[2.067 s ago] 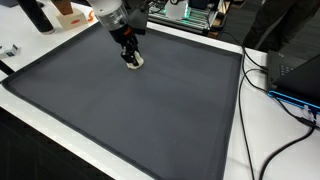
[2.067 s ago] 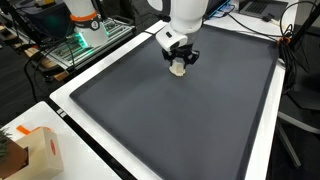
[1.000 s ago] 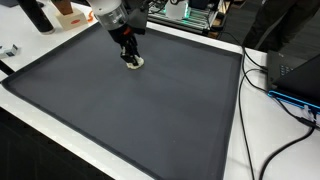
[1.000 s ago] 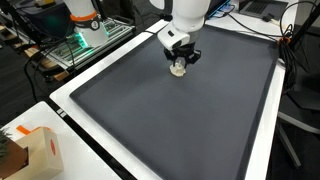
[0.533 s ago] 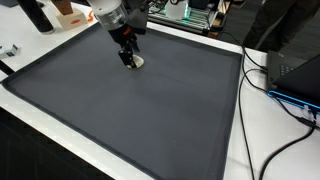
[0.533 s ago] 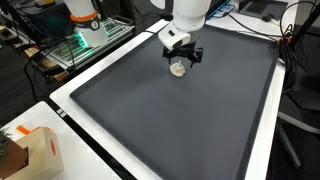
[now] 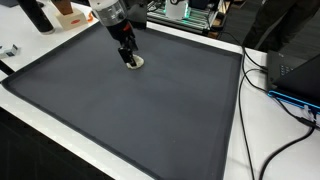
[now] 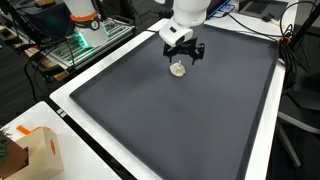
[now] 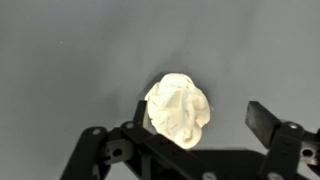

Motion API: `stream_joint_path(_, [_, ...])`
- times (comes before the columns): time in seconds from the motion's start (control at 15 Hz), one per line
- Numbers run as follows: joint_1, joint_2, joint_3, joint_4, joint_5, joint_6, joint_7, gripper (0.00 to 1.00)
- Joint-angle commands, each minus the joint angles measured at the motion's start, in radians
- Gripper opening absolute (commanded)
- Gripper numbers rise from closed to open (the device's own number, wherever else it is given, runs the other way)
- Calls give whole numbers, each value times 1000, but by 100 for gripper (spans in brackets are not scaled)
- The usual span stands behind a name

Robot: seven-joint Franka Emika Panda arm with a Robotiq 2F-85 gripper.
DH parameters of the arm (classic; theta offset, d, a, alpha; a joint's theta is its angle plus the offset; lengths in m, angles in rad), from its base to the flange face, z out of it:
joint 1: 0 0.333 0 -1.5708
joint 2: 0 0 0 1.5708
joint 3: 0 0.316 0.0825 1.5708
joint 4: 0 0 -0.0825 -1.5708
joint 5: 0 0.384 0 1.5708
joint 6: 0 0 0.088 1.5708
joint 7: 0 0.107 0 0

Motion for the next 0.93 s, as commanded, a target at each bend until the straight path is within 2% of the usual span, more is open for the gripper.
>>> stream_joint_path(0.0, [-22,-95,7,-63,8,-29,-127,100])
stream_joint_path(0.27, [-59,-204,11,-130,55,-35,-330,100])
stream_joint_path(0.67, [-159,-307,-7,-207,303,-99,-755,100])
stream_joint_path(0.87, [-199,-300,-36,-226,400,-122,-886,100])
